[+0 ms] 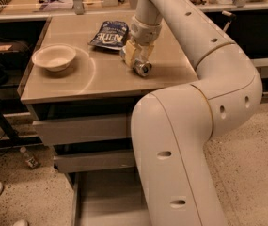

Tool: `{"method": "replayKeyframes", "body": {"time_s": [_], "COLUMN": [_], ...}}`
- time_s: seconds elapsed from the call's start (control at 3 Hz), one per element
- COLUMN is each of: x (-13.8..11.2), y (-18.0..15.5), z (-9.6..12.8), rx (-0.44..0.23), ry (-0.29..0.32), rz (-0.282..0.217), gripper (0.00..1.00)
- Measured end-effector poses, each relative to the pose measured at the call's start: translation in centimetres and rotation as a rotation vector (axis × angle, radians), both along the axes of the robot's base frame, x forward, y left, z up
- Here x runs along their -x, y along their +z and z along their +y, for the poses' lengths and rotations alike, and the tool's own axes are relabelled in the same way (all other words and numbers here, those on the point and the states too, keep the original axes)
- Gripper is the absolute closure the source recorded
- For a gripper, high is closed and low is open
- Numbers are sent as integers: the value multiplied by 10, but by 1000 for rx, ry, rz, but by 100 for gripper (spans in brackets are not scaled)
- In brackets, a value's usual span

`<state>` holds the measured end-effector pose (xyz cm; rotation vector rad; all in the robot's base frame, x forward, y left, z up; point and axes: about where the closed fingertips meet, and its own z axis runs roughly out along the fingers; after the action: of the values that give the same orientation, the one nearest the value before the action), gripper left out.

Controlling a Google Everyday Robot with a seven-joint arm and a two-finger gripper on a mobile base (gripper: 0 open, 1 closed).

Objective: Place redbull can into bottom drawer

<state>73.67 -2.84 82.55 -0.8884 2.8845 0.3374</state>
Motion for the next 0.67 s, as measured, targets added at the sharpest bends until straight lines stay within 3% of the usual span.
{"method": "replayKeyframes", "body": {"time_s": [0.33, 0.67], "x": [0, -3], "y": [0, 10], "z": [0, 3], "rx": [0, -25], "ry": [0, 14], "rz": [0, -47], "gripper": [89, 100]}}
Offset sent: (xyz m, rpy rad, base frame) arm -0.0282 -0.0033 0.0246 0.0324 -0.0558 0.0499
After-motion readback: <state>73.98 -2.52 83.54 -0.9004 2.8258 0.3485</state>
